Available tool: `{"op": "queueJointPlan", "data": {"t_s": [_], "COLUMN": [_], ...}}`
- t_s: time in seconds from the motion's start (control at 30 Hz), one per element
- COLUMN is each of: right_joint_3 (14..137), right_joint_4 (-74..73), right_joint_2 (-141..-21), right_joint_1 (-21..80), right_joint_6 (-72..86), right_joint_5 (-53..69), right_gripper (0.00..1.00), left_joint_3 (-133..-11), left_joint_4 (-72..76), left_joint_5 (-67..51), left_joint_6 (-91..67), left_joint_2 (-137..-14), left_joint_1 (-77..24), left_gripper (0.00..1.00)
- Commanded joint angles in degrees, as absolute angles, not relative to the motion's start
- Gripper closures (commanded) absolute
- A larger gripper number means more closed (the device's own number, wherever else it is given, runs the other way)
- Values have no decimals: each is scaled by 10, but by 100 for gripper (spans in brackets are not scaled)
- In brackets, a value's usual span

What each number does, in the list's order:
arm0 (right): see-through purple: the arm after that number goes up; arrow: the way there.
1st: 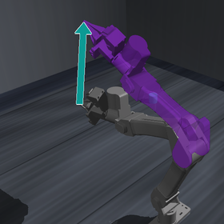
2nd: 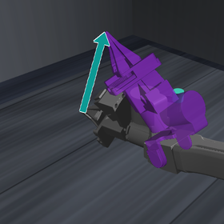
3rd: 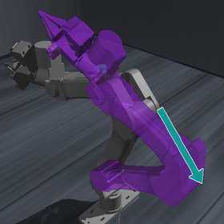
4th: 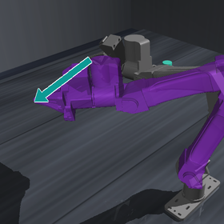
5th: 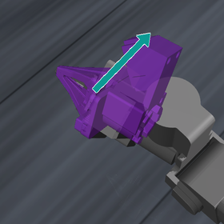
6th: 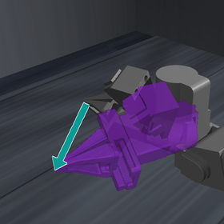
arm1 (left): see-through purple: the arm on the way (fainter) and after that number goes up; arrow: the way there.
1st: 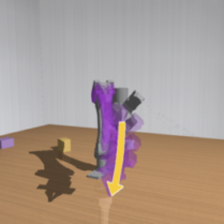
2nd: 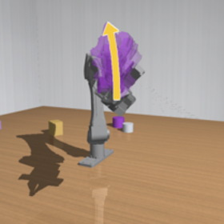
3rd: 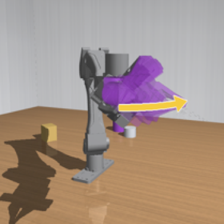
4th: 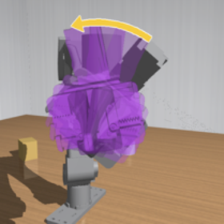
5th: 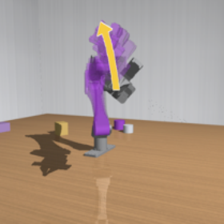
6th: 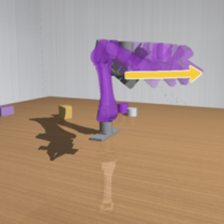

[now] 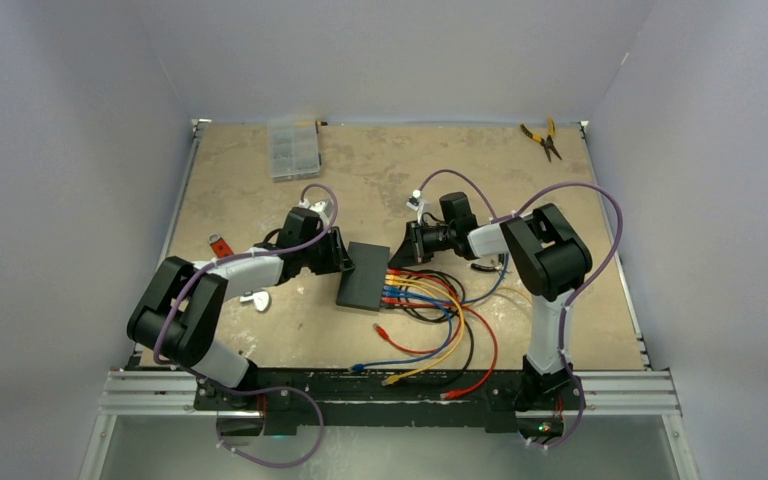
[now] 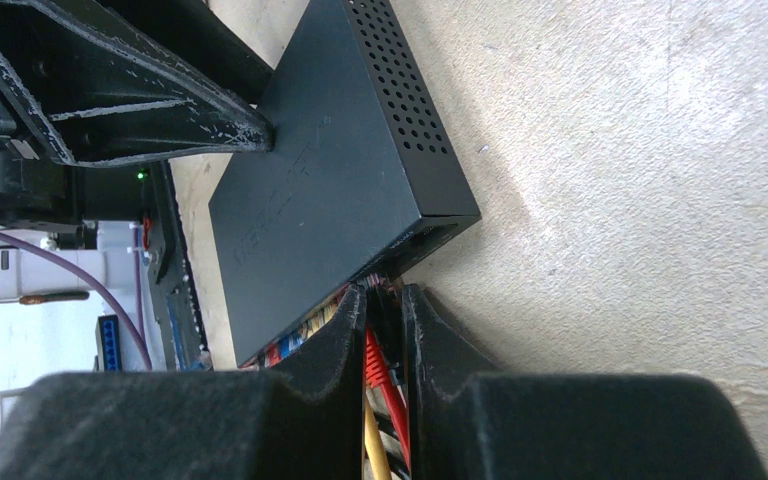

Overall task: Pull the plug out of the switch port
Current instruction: Pull the connector from the switch port.

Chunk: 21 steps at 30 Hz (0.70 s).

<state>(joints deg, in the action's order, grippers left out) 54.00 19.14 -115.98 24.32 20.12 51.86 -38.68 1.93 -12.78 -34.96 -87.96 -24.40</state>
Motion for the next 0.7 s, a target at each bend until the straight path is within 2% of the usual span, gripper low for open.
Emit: {"op": "queueJointPlan", "data": {"t_s": [0.0,0.67], "right_joint_3": [516,491], "right_joint_4": [96,46], "right_joint_2": [-1196,-1153], "right_joint_1": [265,251], "right_joint_6": [179,184], "right_joint_5": [459,377], "right_gripper": [100,100], "left_joint_3": [-375,-373], "left_joint_4": [-37,-64], "left_joint_5": [-69,-13], "left_joint_6": [-338,-359], "left_joint_2": [-891,-913], "left_joint_1": [-243,-243], "left_gripper": [68,77]}}
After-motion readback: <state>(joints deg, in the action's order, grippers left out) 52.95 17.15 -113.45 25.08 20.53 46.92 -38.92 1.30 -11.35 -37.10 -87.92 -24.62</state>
